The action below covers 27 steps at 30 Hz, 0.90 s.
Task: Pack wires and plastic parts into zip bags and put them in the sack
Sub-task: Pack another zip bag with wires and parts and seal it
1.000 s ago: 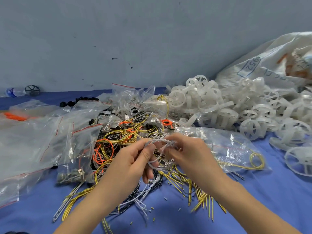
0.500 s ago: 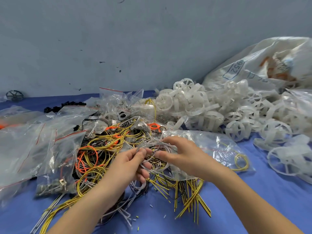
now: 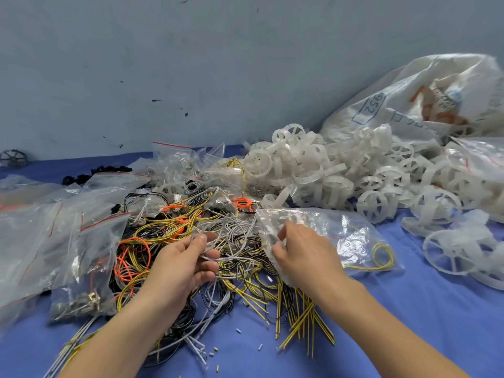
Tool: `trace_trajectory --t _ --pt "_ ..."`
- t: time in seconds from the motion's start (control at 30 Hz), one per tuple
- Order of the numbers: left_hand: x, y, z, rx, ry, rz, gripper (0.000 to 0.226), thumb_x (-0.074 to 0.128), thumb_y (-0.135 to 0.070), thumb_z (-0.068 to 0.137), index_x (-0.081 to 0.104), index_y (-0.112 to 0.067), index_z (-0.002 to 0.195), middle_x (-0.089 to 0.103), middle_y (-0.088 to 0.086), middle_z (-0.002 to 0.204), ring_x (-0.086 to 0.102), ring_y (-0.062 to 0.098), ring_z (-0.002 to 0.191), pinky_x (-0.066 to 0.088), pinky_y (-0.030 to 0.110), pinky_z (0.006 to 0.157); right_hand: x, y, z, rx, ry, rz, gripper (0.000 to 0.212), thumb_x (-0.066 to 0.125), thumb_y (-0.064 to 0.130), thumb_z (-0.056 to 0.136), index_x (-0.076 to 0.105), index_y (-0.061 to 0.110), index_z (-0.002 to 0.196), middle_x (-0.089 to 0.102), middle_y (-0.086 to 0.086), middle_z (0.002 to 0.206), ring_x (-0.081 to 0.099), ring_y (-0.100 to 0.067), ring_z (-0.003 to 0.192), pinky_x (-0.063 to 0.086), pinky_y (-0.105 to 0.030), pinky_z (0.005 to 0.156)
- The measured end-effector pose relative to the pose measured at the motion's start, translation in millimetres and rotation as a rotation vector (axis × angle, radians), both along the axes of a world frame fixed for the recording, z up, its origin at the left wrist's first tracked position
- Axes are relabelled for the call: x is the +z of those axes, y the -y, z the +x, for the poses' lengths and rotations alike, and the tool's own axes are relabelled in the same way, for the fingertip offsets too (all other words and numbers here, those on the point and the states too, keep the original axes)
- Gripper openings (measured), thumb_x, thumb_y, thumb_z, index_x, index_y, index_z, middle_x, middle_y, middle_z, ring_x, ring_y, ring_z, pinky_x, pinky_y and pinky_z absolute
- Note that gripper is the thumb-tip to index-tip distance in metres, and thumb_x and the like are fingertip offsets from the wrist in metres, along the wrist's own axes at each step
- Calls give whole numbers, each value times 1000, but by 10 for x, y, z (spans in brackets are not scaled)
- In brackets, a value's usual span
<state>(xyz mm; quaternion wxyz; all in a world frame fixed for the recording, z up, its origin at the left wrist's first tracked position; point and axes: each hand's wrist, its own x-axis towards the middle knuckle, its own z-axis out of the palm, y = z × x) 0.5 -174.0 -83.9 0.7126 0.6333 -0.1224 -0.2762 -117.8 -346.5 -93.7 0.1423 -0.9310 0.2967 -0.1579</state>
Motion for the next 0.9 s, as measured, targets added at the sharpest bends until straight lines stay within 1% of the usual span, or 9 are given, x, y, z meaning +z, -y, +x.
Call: trace_trajectory --t 0.07,0.13,0.23,0.47,0.57,0.63,0.7,0.8,0.9 --pt "22 8 -15 -17 2 15 20 49 -18 101 65 -6 107 65 1 60 58 10 47 48 18 41 29 54 -29 -28 86 77 16 45 35 95 53 20 95 62 0 89 58 -24 78 43 -34 61" --pt "69 30 -52 -46 7 36 20 50 -17 101 66 -5 106 65 2 61 58 10 46 47 18 40 62 70 -73 -44 153 92 17 46 38 96 52 23 92 62 3 85 58 -21 76 41 -34 59" --pt "182 111 -109 -114 59 90 19 51 -16 100 65 -4 106 65 4 61 57 11 46 47 19 39 45 20 -138 -17 177 21 15 45 40 97 49 26 96 61 7 88 58 -19 79 46 -34 63" --pt "472 525 -133 -520 314 550 18 55 -17 99 66 -5 104 65 0 60 54 8 44 43 19 40 27 -38 -252 -5 246 -38 17 41 37 100 50 28 110 60 9 102 61 -19 88 48 -36 68" --pt "492 785 -130 -648 379 622 20 55 -19 99 68 -4 99 64 -1 62 53 8 46 44 19 43 18 -64 -298 22 241 -64 19 39 41 100 51 30 109 57 11 106 61 -17 88 43 -34 64" --pt "476 936 -134 -710 341 592 21 53 -18 99 66 -3 93 63 -2 62 53 7 48 44 18 45 18 -88 -325 28 249 -74 17 40 42 99 50 31 107 57 11 105 61 -17 86 34 -33 60" --pt "441 1055 -135 -711 195 487 15 53 -13 99 62 -3 91 63 -2 62 56 6 52 47 17 50 40 -86 -345 22 276 -76 16 43 41 98 52 30 105 58 11 103 62 -18 84 30 -33 59" --pt "340 1174 -157 -668 -31 185 9 58 -6 95 64 -2 90 66 5 77 63 10 67 53 20 62 89 -36 -368 31 316 -66 13 45 40 97 52 30 101 58 10 99 62 -19 84 35 -35 59" --pt "214 1257 -214 -680 -111 -2 9 65 -10 86 70 -4 90 63 8 85 59 16 81 53 24 72 96 -23 -379 92 301 -69 13 43 40 98 50 30 103 56 9 100 62 -19 86 40 -36 63"
